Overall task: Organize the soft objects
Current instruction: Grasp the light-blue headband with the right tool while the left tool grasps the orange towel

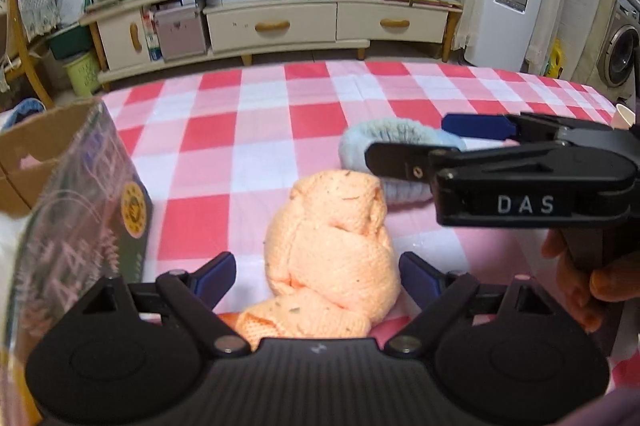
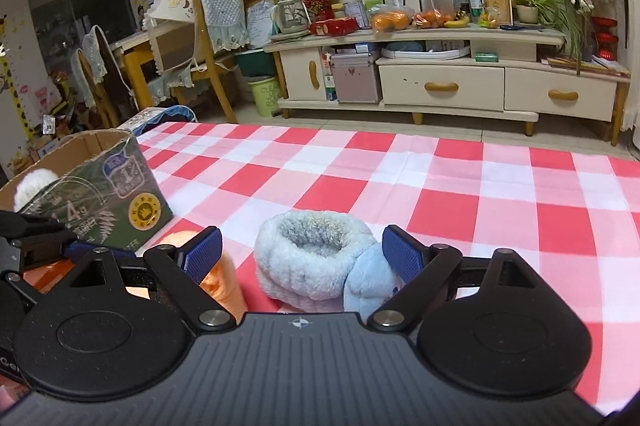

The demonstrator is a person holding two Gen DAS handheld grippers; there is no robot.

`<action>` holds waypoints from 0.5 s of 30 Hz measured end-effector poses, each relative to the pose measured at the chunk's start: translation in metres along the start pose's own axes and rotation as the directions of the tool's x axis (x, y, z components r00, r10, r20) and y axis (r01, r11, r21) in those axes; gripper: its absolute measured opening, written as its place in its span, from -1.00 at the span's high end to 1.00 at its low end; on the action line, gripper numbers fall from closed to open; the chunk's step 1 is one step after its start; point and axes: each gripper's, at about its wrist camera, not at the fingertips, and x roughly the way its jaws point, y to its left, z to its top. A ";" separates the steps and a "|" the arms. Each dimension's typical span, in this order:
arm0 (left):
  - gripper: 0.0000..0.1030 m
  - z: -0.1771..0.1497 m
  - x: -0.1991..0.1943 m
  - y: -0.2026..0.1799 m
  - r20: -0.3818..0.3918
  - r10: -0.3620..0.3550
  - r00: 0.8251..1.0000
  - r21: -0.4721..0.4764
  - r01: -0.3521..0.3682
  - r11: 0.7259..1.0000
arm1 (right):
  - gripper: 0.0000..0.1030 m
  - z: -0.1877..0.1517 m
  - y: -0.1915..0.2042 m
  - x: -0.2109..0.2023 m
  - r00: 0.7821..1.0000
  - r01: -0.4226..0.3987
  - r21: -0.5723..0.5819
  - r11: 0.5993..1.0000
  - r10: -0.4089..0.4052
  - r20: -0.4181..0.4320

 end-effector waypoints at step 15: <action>-0.23 0.003 0.005 0.002 -0.012 0.022 1.000 -0.050 -0.023 0.998 | -1.00 0.001 0.004 0.012 0.992 0.125 -0.119 0.985 -0.127 -0.014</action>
